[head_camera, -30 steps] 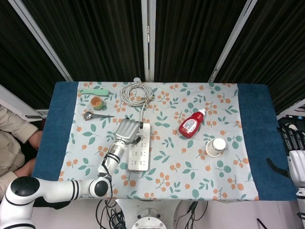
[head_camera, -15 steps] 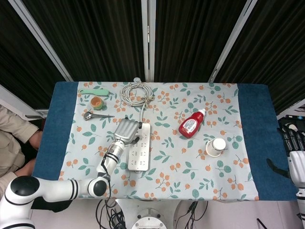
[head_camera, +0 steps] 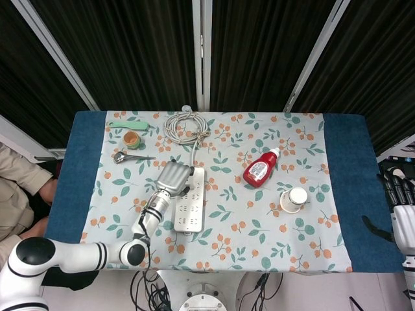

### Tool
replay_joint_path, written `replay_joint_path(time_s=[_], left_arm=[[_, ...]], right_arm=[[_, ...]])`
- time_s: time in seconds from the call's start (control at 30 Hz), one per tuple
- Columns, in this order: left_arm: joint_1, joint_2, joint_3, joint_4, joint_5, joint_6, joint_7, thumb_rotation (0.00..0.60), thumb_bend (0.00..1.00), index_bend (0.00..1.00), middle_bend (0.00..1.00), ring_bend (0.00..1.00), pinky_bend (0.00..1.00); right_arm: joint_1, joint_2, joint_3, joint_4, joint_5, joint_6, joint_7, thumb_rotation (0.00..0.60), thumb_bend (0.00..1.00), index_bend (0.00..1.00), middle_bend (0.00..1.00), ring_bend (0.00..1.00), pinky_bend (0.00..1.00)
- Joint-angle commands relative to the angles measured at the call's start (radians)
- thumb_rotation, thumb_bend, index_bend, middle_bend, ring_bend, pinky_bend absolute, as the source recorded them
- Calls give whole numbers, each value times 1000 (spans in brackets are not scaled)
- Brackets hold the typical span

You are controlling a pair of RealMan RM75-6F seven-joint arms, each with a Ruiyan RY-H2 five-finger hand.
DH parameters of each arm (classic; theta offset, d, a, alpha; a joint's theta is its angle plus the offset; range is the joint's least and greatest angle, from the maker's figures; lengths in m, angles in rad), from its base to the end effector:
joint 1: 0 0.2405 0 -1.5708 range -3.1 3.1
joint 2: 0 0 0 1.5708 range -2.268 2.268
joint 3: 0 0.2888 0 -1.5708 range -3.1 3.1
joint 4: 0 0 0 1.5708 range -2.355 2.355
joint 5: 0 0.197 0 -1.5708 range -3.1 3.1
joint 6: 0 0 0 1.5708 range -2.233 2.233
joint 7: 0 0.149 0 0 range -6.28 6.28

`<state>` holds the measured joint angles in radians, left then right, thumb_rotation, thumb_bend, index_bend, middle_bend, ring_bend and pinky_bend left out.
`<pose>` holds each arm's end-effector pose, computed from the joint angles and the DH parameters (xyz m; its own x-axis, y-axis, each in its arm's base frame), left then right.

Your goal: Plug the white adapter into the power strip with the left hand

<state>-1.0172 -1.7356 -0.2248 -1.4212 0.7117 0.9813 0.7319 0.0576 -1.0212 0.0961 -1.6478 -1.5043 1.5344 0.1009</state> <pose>-0.0821 0.3942 -0.0638 0.5774 0.2535 0.7761 0.7919 -0.4053 -0.4568 -0.3291 -0.1866 0.2286 0.3557 0.0857 0.9307 -0.9341 -0.0013 0.3571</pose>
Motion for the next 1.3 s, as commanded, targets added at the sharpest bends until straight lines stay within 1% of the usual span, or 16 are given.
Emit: replay_joint_path(time_s=[0.03,0.2,0.43,0.57,0.67,0.9,1.3], left_arm=[[-14,4,10,5,-14,-11,27,600,373,701,787,612,321],[-40,8,14,5,-38,-18,72,600,395,729,819,641,318],[-87,12,17,-11,-86,-11,158,600,437,802,906,723,318],[-114,9,19,-11,-130,-11,204,600,452,827,938,752,318],[-133,4,16,-5,-170,-12,229,600,454,830,943,756,318],[-158,-4,17,4,-221,-7,251,600,461,841,951,766,313],[-177,-24,30,20,-242,5,257,600,461,844,953,771,304]], right_arm=[[-1,0,0,0,0,2,0,600,160,0,0,0,0],[-3,-2,-1,1,0,3,0,600,159,0,0,0,0],[-6,-3,-1,2,0,8,0,600,160,0,0,0,0],[-10,-3,-1,5,2,11,5,600,160,0,0,0,0],[-14,-4,-2,10,2,15,11,600,159,0,0,0,0],[-19,-6,-2,21,3,21,24,600,160,0,0,0,0],[-22,-10,-1,31,4,22,34,600,159,0,0,0,0]])
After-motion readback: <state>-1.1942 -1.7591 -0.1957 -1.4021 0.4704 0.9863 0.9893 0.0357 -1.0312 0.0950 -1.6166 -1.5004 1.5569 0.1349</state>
